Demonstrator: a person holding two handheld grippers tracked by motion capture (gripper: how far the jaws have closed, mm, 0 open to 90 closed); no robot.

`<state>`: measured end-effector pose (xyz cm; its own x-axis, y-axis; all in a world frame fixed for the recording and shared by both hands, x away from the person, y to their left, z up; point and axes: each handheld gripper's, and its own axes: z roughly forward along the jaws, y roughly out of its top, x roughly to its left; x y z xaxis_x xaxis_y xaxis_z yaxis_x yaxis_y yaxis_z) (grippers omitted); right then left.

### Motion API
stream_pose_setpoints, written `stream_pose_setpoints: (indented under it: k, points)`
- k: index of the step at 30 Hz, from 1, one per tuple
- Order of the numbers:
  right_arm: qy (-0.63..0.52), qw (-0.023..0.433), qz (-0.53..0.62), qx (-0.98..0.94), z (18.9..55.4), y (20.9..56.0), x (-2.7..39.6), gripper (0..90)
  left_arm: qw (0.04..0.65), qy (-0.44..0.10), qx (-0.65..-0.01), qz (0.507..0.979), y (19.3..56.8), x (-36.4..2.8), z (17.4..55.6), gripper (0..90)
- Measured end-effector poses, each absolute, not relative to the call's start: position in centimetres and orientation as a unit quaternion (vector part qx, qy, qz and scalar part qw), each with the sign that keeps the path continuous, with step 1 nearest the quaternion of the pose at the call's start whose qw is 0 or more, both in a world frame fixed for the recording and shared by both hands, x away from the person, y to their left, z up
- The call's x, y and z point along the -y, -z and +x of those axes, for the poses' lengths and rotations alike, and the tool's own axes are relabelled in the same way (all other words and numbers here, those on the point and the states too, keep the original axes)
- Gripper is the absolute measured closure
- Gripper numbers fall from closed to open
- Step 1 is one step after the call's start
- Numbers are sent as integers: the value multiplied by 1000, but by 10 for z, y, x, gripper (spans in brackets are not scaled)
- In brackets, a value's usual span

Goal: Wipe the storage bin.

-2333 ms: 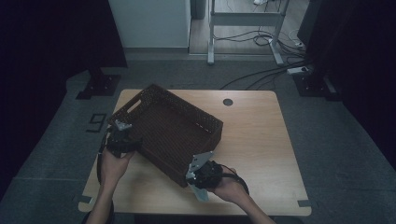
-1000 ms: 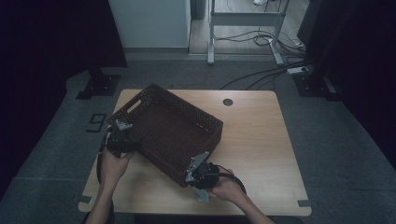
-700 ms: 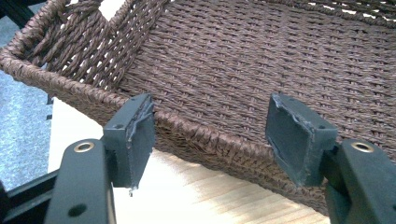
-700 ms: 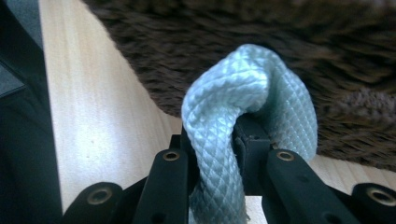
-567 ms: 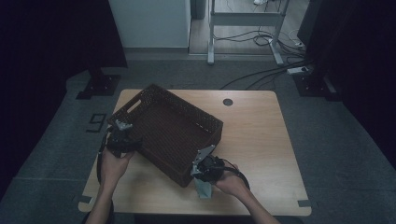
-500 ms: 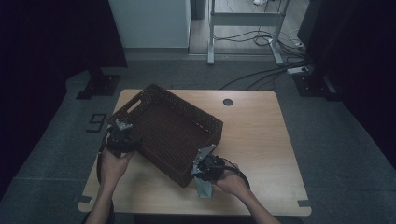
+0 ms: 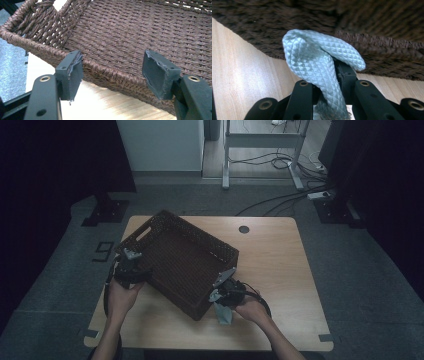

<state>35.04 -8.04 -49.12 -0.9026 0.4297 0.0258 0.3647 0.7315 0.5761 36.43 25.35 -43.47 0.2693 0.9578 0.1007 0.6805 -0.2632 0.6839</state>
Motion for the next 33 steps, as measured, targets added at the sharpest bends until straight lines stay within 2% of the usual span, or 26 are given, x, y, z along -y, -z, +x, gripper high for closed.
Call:
stream_pose_setpoints:
  k: [19,33]
  points:
    - [-286,70,262,-919,378,497,101,752,265,-260,-545,752,434,-253,364,335]
    - [-278,106,308,-904,404,497,120,753,265,-260,-545,752,434,-253,364,335]
